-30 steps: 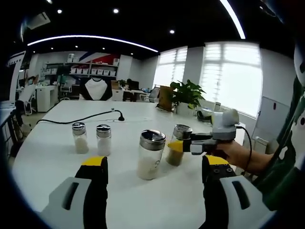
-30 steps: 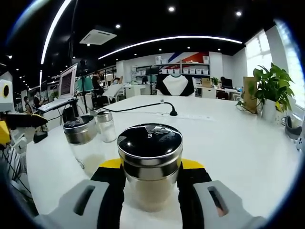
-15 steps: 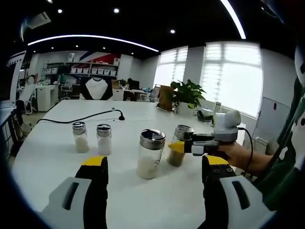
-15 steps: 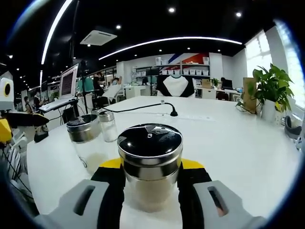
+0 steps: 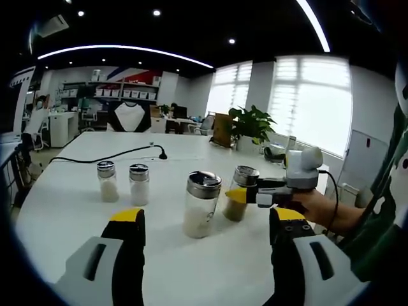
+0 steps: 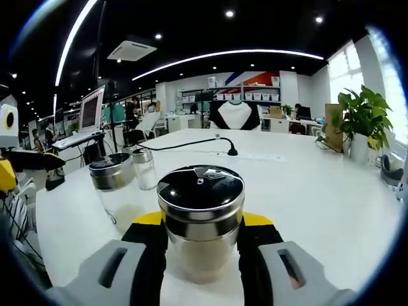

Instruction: Rotate the seasoning bottle until the label or dispensing opening points toward the visible target arrow and the bottle remains upright within the marked orientation range

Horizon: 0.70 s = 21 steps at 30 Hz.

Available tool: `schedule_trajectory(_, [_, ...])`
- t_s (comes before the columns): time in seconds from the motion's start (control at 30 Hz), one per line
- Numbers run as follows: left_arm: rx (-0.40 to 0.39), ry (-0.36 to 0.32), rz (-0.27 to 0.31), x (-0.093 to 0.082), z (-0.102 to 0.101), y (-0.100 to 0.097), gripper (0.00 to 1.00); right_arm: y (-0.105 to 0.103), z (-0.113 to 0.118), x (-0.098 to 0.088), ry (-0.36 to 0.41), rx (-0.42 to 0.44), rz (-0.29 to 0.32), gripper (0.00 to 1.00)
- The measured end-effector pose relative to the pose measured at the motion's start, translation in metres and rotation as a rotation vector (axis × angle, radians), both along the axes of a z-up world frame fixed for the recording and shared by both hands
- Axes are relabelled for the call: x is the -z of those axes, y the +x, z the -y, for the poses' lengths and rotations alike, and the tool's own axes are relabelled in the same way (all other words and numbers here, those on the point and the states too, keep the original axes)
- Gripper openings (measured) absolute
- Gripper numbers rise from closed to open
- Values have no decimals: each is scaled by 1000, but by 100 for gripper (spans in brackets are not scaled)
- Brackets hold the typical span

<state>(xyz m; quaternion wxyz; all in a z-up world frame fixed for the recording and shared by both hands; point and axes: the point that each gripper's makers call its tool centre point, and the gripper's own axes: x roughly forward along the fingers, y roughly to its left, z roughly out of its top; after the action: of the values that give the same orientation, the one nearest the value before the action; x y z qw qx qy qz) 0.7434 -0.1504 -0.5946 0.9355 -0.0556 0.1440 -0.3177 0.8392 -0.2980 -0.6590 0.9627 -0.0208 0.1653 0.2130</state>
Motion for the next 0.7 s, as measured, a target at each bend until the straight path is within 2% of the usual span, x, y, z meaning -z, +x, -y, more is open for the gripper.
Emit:
schedule_trajectory(0.17, [0, 1, -4, 2, -2, 2, 84, 1, 0, 0, 6, -22, 4, 42])
schedule_trajectory(0.3, [-1, 4, -7, 3, -4, 4, 84, 3, -2, -2, -1, -60, 13, 54])
schedule_trajectory(0.47, [-4, 4, -10, 3, -5, 4, 84, 6, 0, -6, 19, -97, 15, 61])
schedule_trajectory(0.63, [-5, 5, -12, 4, -5, 4, 84, 2, -9, -10, 66, -225, 16, 64])
schedule_trajectory(0.7, [-6, 6, -11, 4, -6, 4, 84, -1, -13, -14, 110, -269, 8, 65])
